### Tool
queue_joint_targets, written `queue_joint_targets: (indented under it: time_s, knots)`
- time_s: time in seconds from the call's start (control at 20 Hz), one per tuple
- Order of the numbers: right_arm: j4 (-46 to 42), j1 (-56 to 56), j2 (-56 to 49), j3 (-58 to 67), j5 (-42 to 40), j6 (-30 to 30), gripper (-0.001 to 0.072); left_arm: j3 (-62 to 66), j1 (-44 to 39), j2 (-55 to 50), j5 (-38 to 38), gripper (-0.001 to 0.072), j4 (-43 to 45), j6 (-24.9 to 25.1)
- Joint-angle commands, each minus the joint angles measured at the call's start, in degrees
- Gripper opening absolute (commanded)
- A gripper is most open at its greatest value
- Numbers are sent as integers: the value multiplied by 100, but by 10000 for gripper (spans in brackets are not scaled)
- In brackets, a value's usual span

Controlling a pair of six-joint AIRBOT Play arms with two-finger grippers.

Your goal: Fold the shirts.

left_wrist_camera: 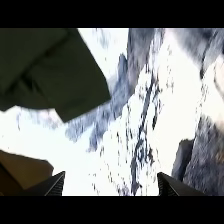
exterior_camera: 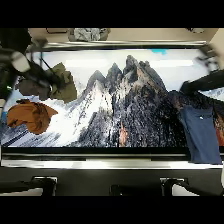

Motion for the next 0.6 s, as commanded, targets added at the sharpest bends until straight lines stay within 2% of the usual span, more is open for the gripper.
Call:
queue_joint_targets:
  time_s: [0.0,0.1,0.55]
  knots:
    - [120,551,-579,50,1534,144,626,-1049,-109,13,-332,689,-122,-76]
    - [0,551,-560,50,1561,260,626,-1145,-190,109,203,683,-122,-459]
    - [-28,551,-549,52,1547,262,628,-1134,-249,35,348,678,-122,-455]
